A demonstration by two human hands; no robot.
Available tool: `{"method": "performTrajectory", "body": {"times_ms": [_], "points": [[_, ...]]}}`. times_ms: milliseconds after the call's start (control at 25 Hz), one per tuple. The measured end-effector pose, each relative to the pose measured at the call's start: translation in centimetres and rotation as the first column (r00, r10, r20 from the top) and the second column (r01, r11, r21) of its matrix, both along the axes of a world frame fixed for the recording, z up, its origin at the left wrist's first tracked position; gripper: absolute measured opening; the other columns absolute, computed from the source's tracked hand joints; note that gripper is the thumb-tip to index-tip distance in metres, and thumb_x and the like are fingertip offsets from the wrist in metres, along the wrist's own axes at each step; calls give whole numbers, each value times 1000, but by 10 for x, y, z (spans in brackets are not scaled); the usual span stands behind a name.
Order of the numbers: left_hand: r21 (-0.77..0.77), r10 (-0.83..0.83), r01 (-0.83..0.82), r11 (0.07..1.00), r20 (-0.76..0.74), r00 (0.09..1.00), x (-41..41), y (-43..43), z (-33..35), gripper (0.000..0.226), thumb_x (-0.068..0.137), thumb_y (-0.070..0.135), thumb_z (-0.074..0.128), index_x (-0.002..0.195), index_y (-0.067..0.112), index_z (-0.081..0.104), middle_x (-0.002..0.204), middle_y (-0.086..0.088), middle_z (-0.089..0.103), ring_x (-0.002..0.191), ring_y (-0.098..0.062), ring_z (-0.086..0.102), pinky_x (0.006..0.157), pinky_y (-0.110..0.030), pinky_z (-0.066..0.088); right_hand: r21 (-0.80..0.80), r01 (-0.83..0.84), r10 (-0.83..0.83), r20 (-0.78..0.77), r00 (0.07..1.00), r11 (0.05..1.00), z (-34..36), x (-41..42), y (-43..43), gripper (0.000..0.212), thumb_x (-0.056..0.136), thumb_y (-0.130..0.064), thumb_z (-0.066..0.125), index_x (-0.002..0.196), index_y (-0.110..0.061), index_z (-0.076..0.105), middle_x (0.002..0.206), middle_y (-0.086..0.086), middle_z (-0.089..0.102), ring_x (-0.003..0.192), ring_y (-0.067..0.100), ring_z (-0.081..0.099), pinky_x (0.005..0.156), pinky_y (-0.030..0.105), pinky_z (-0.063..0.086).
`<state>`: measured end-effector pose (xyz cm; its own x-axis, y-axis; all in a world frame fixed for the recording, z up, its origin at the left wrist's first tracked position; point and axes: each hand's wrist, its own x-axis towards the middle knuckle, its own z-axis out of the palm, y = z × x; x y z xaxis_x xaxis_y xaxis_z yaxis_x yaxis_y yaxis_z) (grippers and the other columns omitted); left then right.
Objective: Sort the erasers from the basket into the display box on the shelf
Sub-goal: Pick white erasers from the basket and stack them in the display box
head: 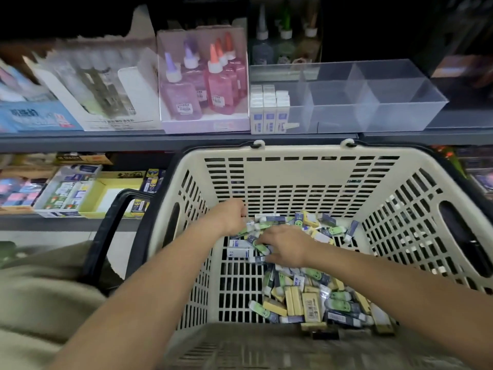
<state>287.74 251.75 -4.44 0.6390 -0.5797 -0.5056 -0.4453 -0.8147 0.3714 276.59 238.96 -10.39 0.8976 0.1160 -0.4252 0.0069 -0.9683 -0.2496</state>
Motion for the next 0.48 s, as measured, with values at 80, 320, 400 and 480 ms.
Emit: {"method": "performTrajectory", "body": {"times_ms": [80,320,400,480], "points": [[48,62,-59,997,-62,996,-10,10,-27,23,89,12,56,111,13,56,113,-6,59,97,-21,57,85,-31,49,-91,-55,60,61,996,994,-2,-7,-9,35,93,-42,42,124,-27,50,117,2,56,113,24,49,92,36,34],[84,18,-18,996,2,1000,-24,20,-62,30,84,13,61,114,17,58,113,-3,52,95,-17,51,80,-28,45,-158,32,-43,-69,997,987,14,-42,-64,27,94,-30,38,104,-30,63,107,-4,57,94,15,57,77,32,50],[94,-4,2,996,24,1000,-25,20,-68,35,84,16,63,118,19,55,121,-5,44,107,-20,46,95,-35,43,-181,99,-96,22,995,979,16,-41,-62,25,93,-32,41,98,-26,64,104,-3,52,95,15,55,80,33,50],[139,-58,54,989,23,998,-28,21,-74,39,83,21,65,120,19,52,125,-7,38,115,-25,43,101,-39,39,-139,112,-84,189,978,984,15,-30,-52,26,93,-31,41,96,-20,65,101,-2,53,96,17,54,81,30,47]]}}
